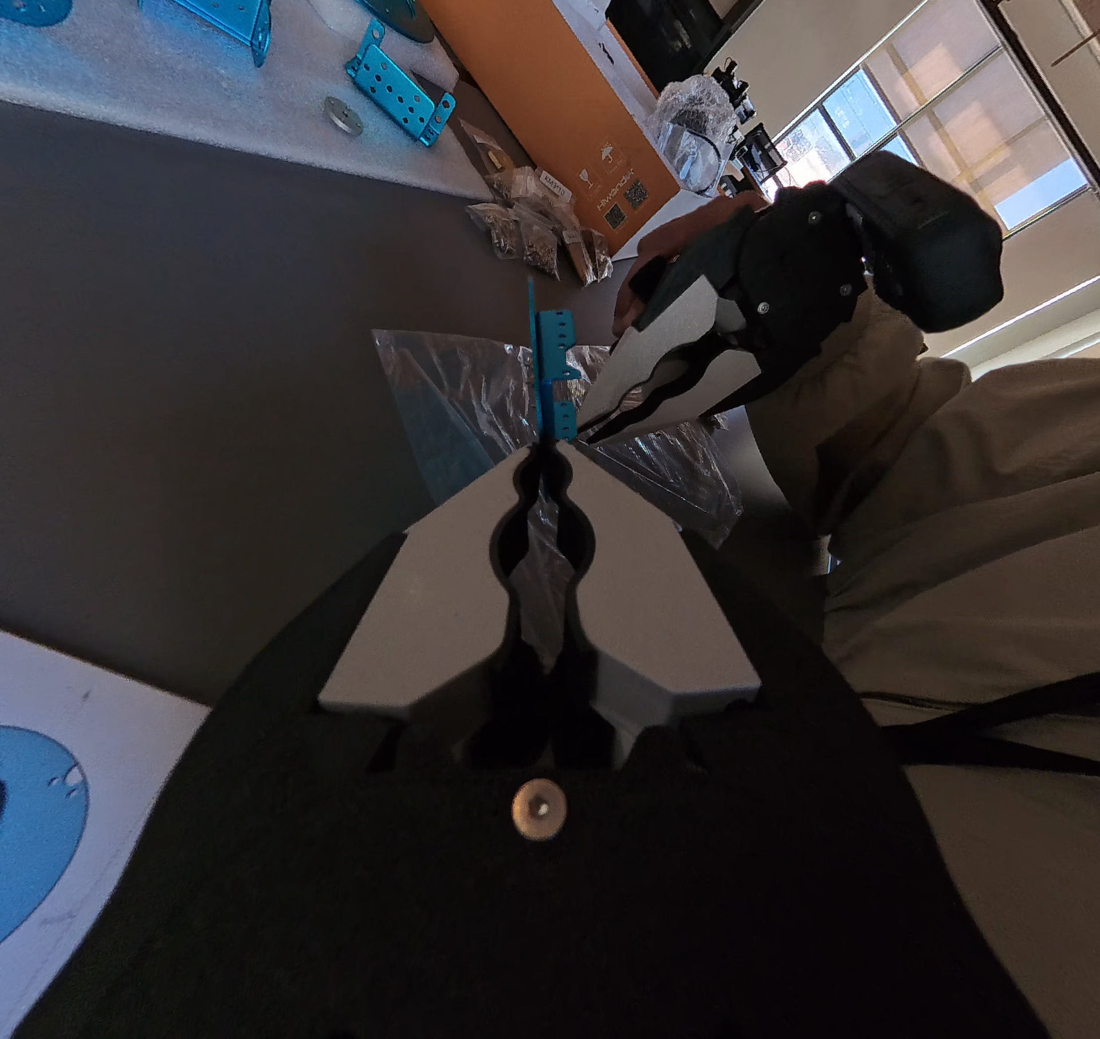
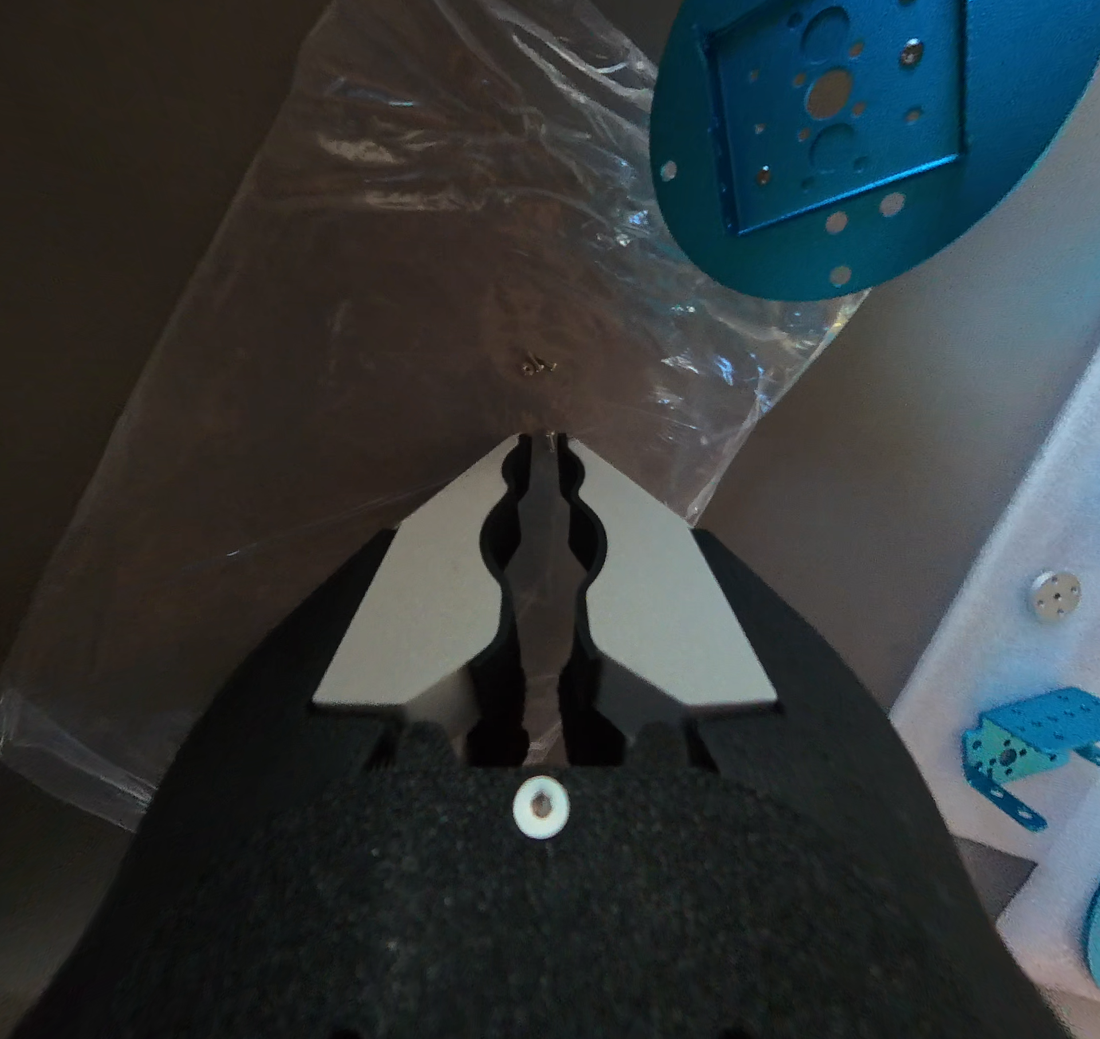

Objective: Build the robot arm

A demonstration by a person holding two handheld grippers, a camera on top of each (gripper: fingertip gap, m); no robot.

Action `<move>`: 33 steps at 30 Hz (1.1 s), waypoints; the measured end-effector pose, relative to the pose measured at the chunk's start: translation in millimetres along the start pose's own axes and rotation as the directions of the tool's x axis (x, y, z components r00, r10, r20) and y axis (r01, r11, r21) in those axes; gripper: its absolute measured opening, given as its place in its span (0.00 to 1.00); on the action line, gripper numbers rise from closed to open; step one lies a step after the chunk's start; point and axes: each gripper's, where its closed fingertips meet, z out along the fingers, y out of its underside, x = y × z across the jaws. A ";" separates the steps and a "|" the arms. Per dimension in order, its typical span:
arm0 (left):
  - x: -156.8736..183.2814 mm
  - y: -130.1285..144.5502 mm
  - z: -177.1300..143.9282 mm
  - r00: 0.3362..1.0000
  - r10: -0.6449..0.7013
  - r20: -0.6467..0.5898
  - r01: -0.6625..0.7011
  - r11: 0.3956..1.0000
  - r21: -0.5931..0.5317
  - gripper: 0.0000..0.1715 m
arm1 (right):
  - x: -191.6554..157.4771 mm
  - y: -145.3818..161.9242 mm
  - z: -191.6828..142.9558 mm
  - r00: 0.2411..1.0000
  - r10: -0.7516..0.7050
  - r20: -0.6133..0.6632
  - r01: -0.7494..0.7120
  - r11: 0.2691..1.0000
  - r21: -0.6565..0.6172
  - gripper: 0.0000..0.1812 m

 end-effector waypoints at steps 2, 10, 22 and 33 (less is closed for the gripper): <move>0.8 1.0 0.5 1.000 0.001 -0.003 -0.002 1.000 -0.006 0.00 | 0.3 0.9 1.9 1.000 -0.011 0.013 0.012 1.000 -0.010 0.04; 2.9 4.0 3.2 1.000 -0.002 -0.014 0.002 1.000 -0.020 0.00 | -0.9 -0.8 4.8 0.998 -0.029 0.055 0.030 0.999 -0.023 0.02; 4.0 5.7 4.6 1.000 -0.011 -0.026 0.011 1.000 -0.025 0.00 | 0.6 1.3 3.3 0.996 -0.077 0.045 0.079 0.995 -0.063 0.03; 2.7 -10.4 -4.9 0.993 -0.097 -0.063 0.102 0.991 0.092 0.00 | -0.1 -3.8 2.2 0.999 0.021 0.036 -0.021 1.000 -0.020 0.01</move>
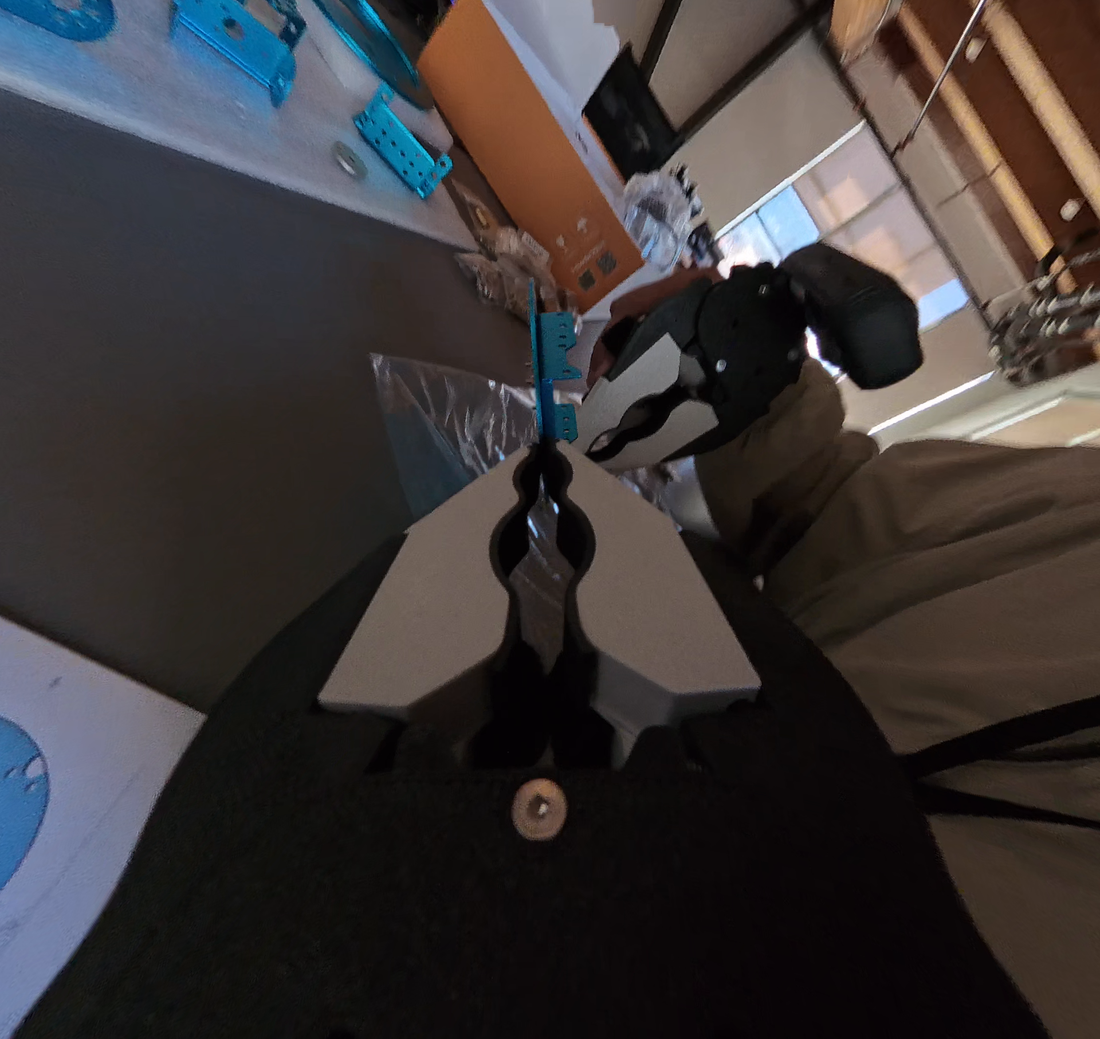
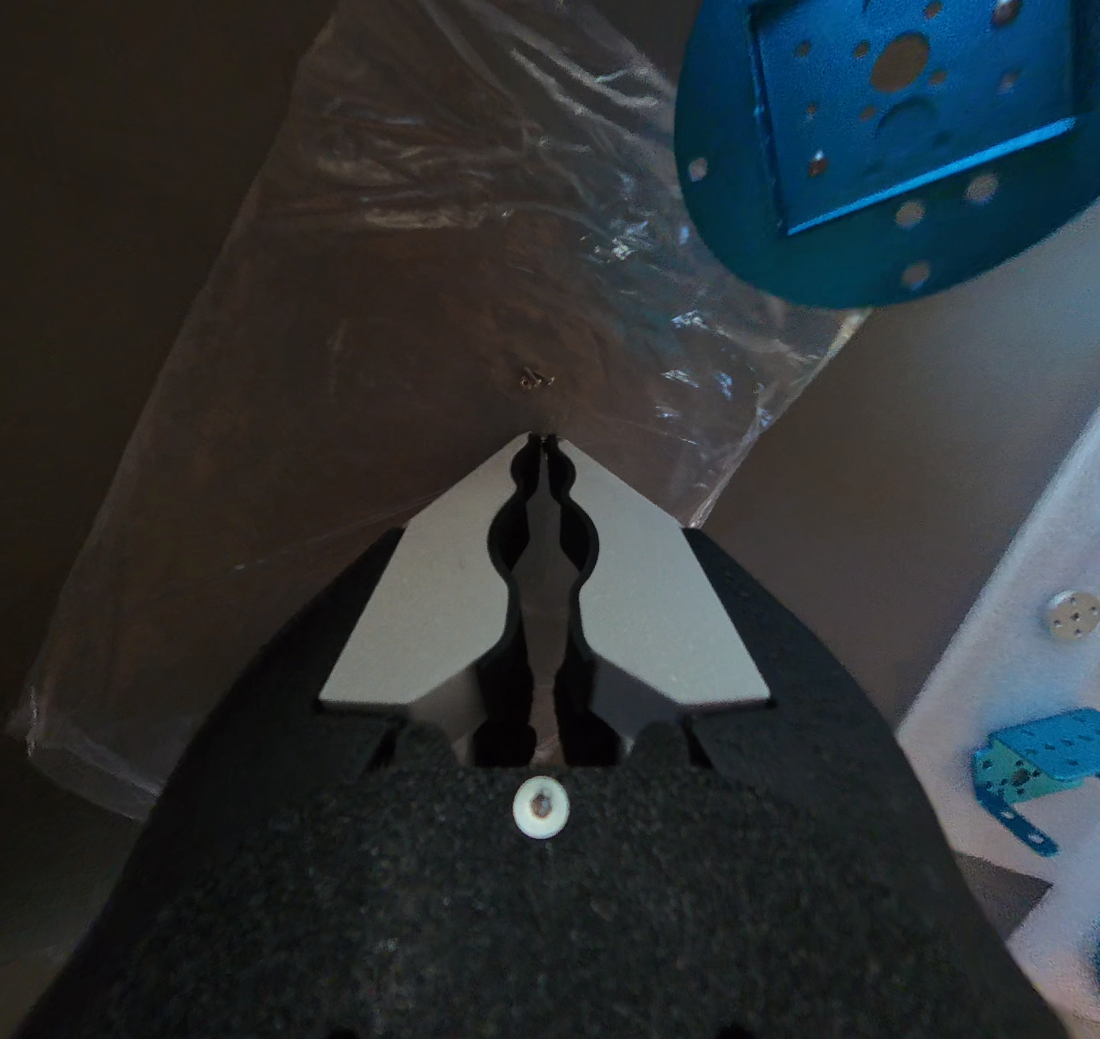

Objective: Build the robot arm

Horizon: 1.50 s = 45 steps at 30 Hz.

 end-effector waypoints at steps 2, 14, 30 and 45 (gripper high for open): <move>2.8 -10.9 -7.4 0.998 -0.048 -0.032 0.051 0.994 0.096 0.00 | 1.1 -5.2 -5.1 0.997 0.062 -0.037 -0.060 0.997 0.055 0.00; 14.1 -16.3 -166.5 0.975 -0.187 0.124 0.024 0.636 0.772 0.00 | -32.2 1.2 -23.3 0.845 0.459 -0.275 -0.411 0.885 0.216 0.01; 26.5 27.9 -282.4 0.910 -0.165 0.380 -0.256 0.499 0.828 0.00 | -27.9 1.1 -42.6 0.687 0.615 -0.387 -0.493 0.786 0.373 0.01; 6.0 21.2 -316.7 0.920 -0.228 0.318 -0.209 0.403 0.891 0.00 | -2.5 -26.1 -91.3 0.617 0.720 -0.317 -0.261 0.567 0.781 0.01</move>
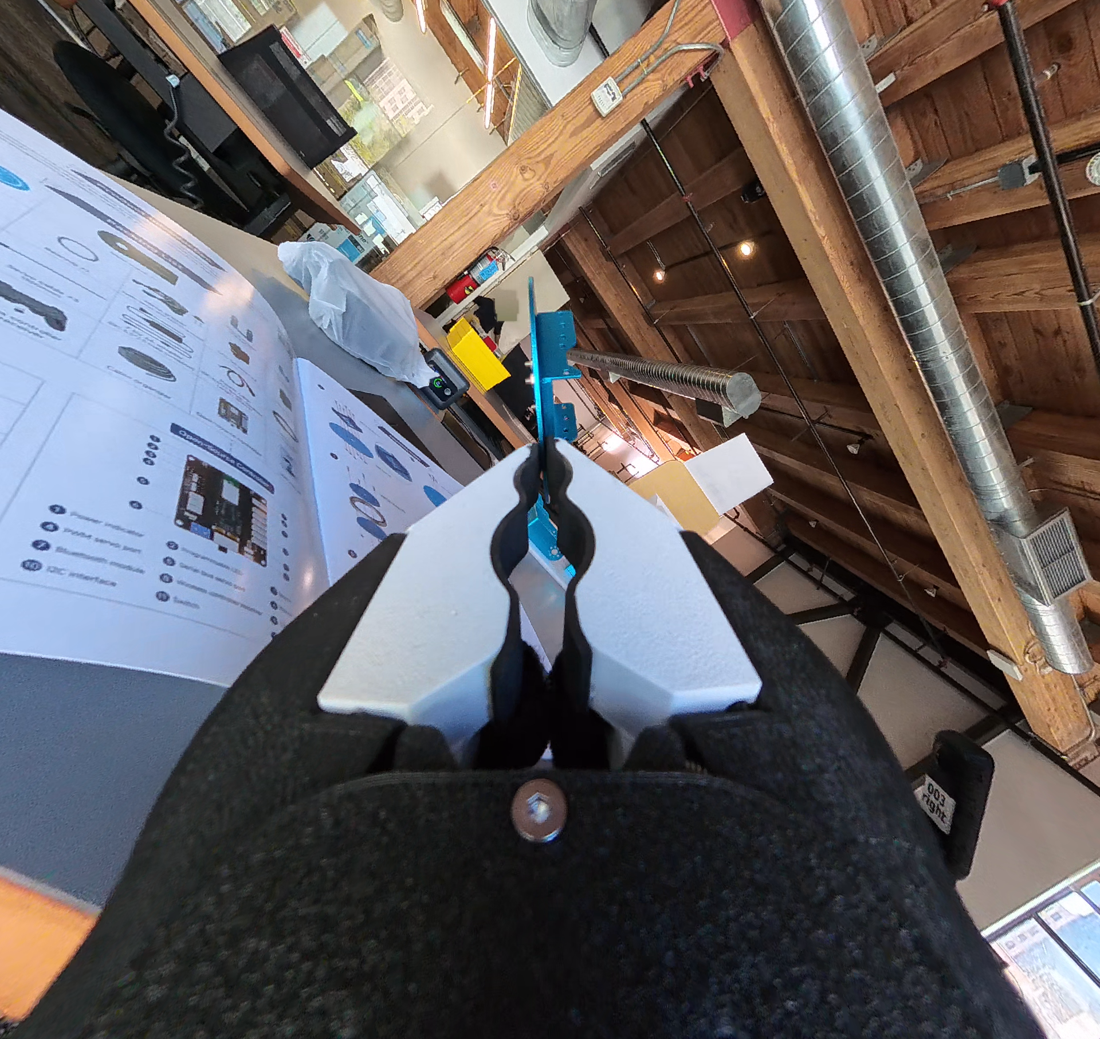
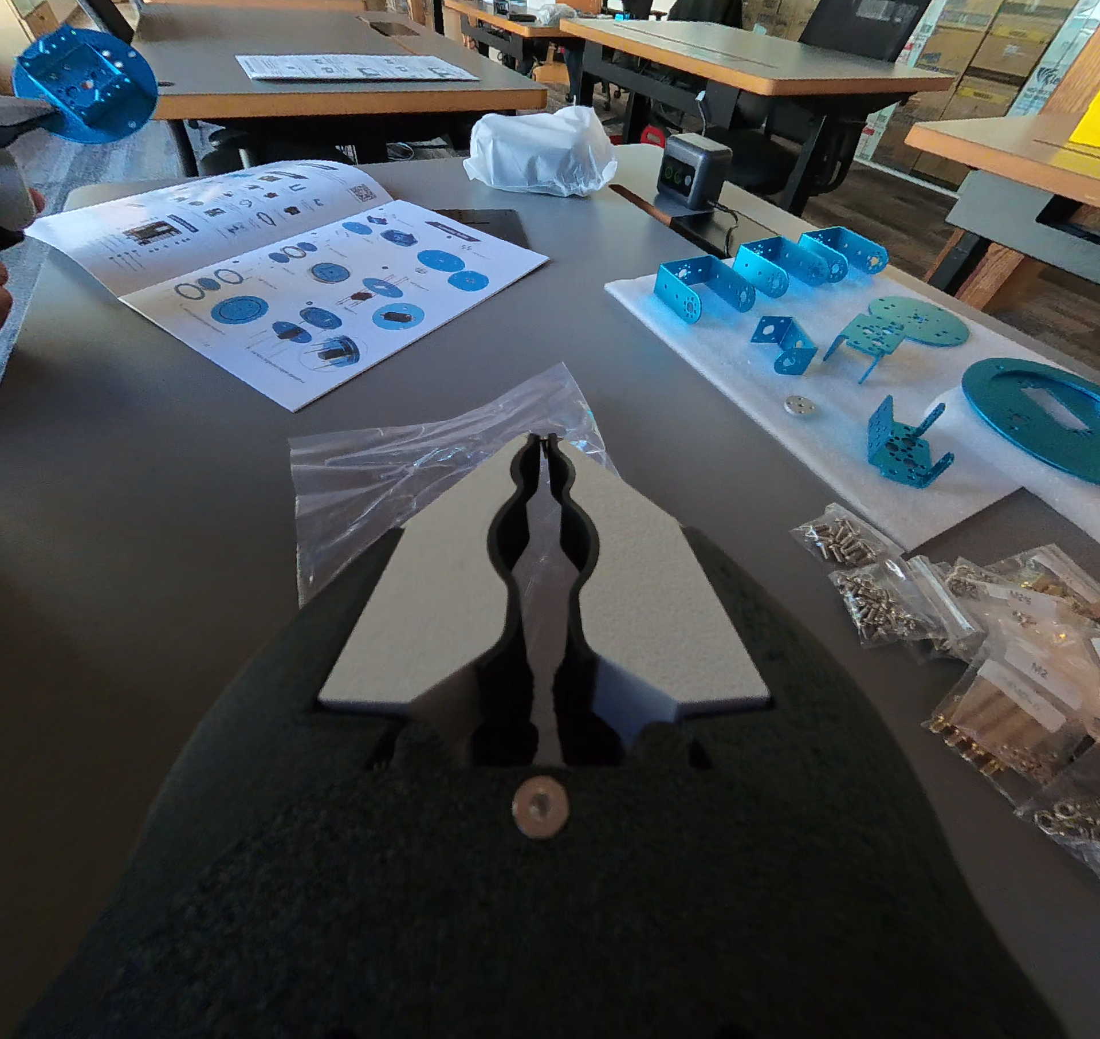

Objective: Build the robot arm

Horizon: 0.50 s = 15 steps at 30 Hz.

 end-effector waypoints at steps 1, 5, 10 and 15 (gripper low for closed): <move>-0.6 -0.9 0.8 1.000 -0.002 0.000 0.002 1.000 0.004 0.00 | 1.2 -0.3 0.0 1.000 -0.001 -0.005 0.001 1.000 0.003 0.01; -3.0 -7.2 2.5 1.000 0.006 0.007 -0.006 0.999 0.036 0.00 | 4.1 -2.5 -0.8 1.000 0.019 -0.004 -0.019 1.000 0.025 0.01; -3.6 -12.3 4.3 1.000 0.009 0.006 -0.009 0.998 0.068 0.00 | 6.8 3.2 0.7 0.999 0.039 -0.002 -0.039 0.999 0.001 0.01; -2.7 -12.6 6.2 1.000 0.011 0.005 -0.011 0.997 0.075 0.00 | 5.8 4.0 1.9 0.999 0.037 0.003 -0.037 0.999 -0.005 0.01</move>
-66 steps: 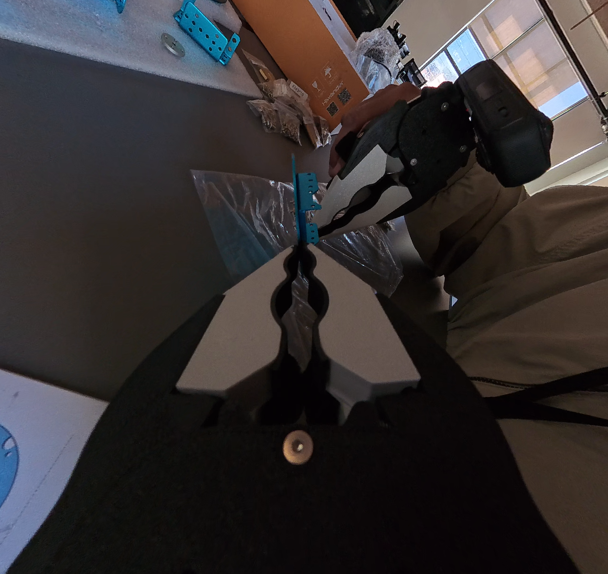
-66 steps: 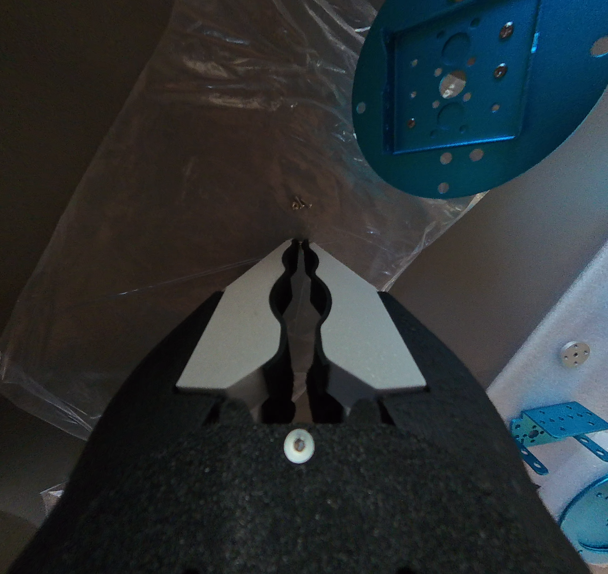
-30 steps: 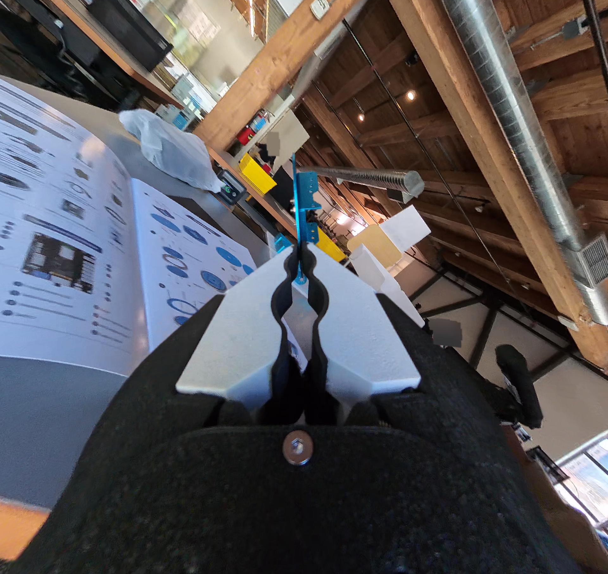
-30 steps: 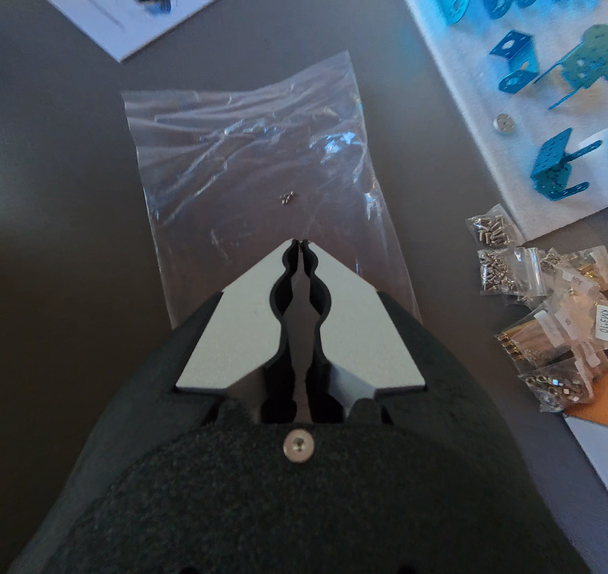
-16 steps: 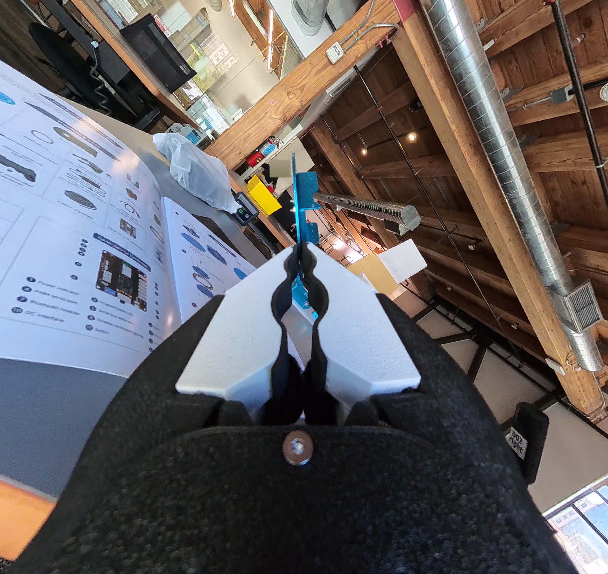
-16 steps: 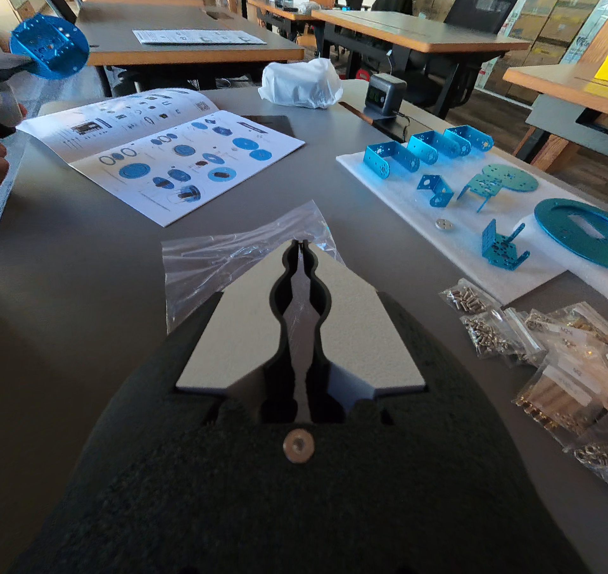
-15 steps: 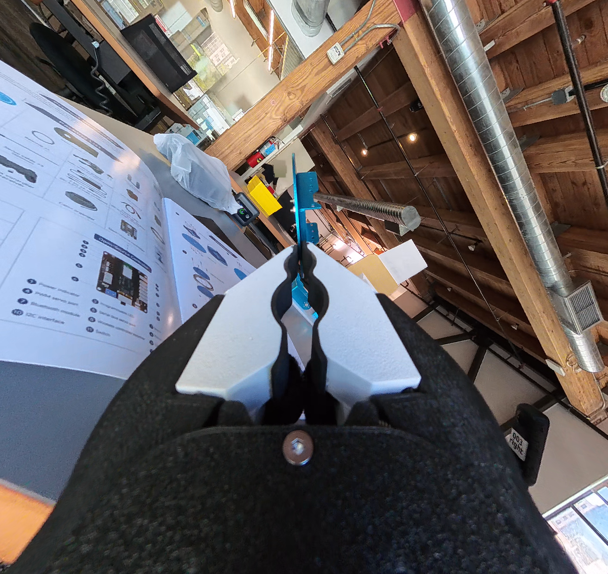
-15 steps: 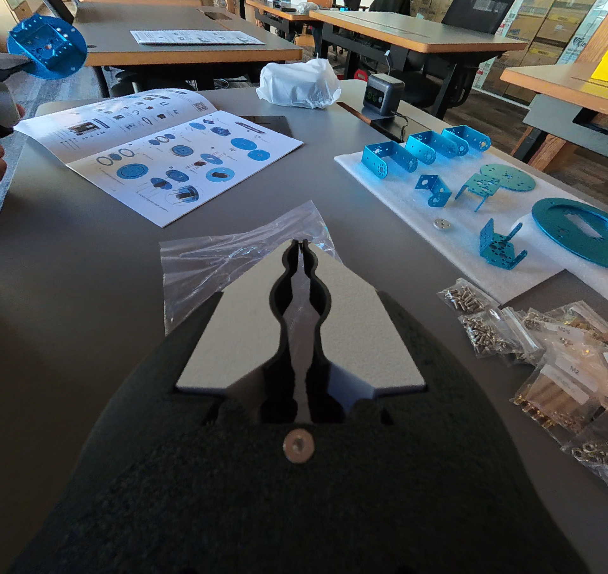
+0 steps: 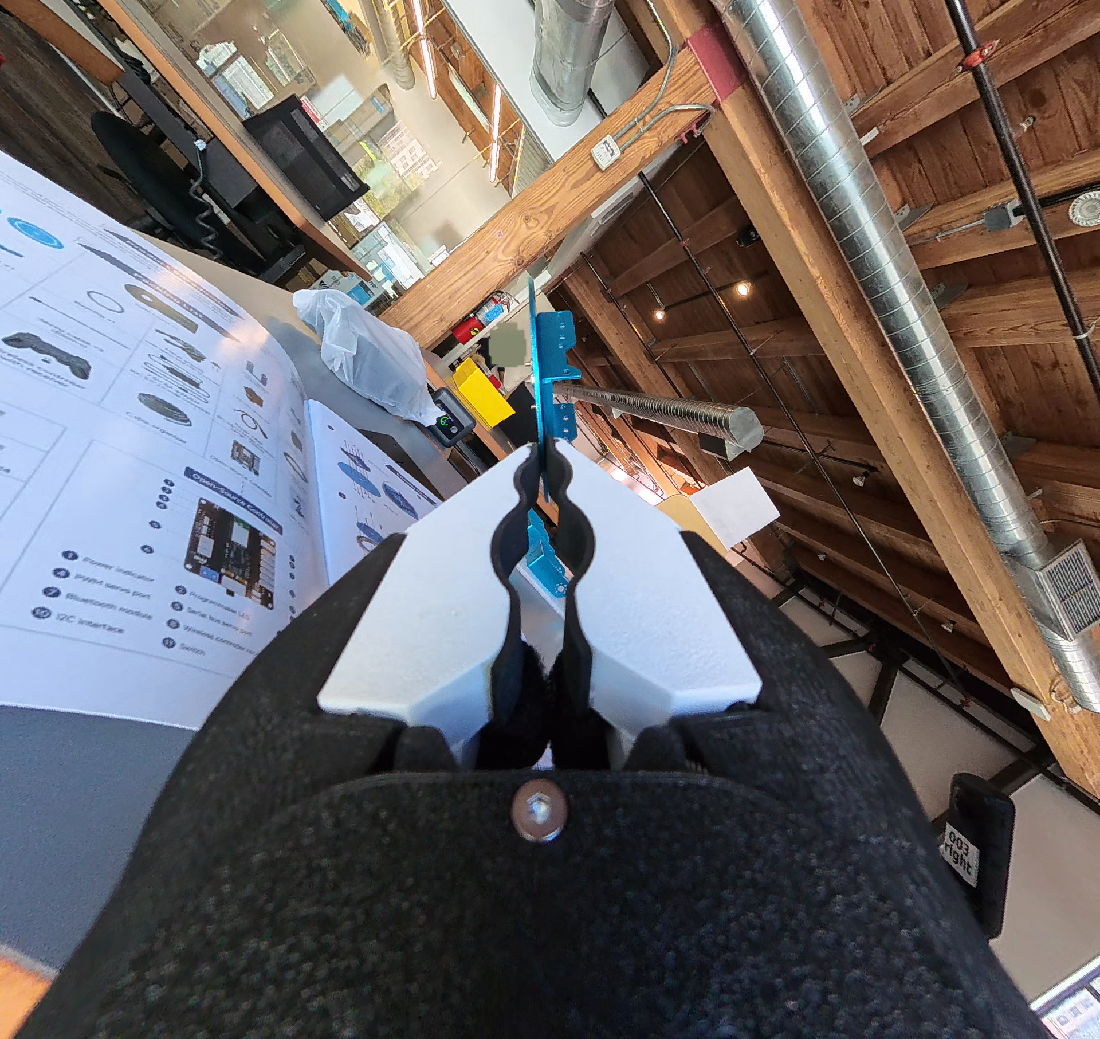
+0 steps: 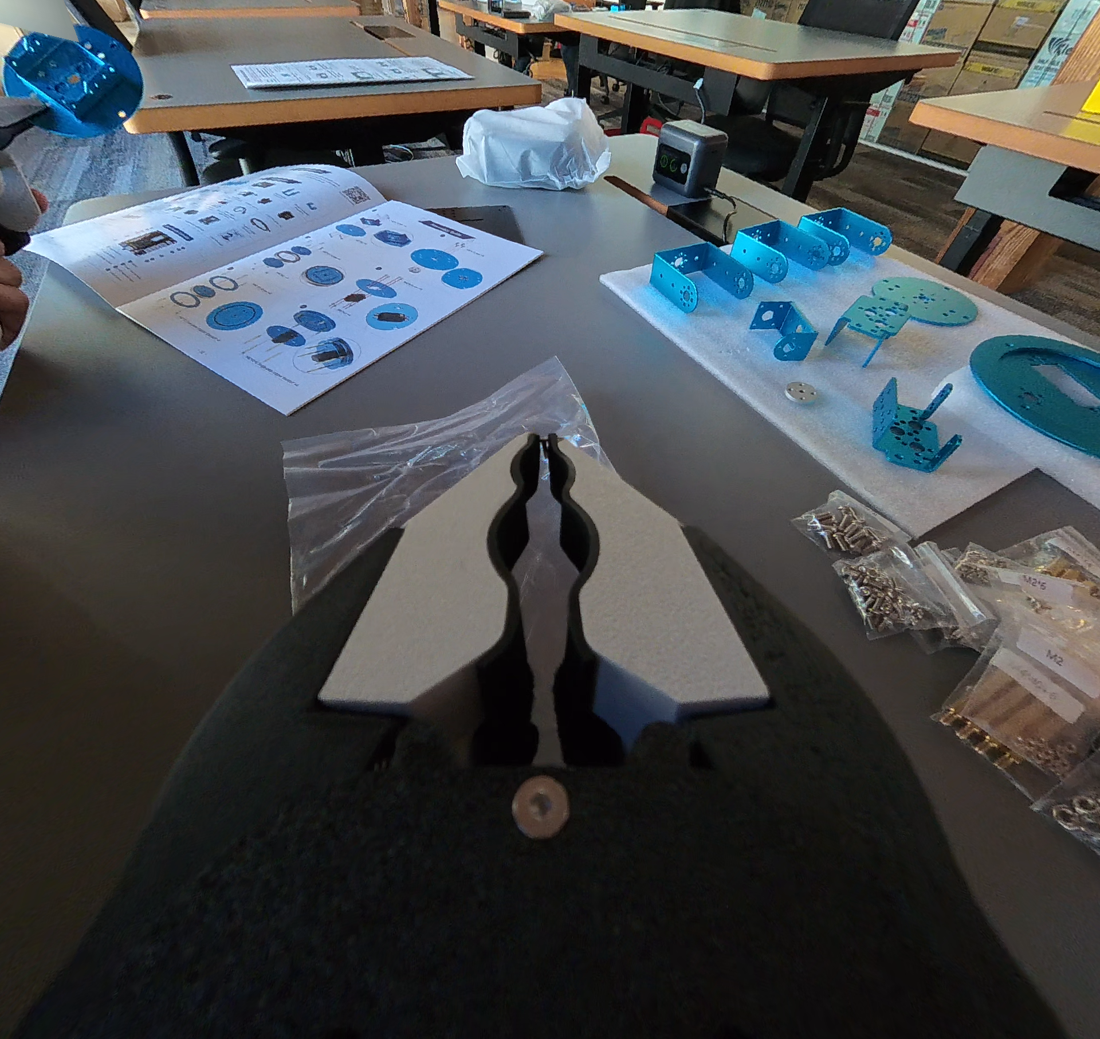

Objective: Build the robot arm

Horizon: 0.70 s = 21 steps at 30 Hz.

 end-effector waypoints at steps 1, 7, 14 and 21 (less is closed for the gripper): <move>0.1 -0.4 0.1 1.000 0.003 0.001 -0.003 1.000 0.002 0.00 | 0.2 0.8 0.2 1.000 -0.001 -0.003 0.001 1.000 -0.005 0.01; 1.8 -4.1 1.0 0.999 0.040 0.005 -0.040 0.999 0.019 0.00 | -1.4 3.2 1.4 1.000 -0.009 0.002 0.009 1.000 -0.020 0.01; 1.4 -4.6 1.4 0.999 0.051 0.015 -0.052 0.998 0.023 0.00 | -2.4 4.4 2.1 1.000 -0.010 0.007 0.010 1.000 -0.026 0.01; 1.1 -5.9 0.5 0.998 0.053 0.016 -0.054 0.998 0.022 0.00 | -3.3 3.7 1.7 1.000 -0.014 0.007 0.014 1.000 -0.025 0.01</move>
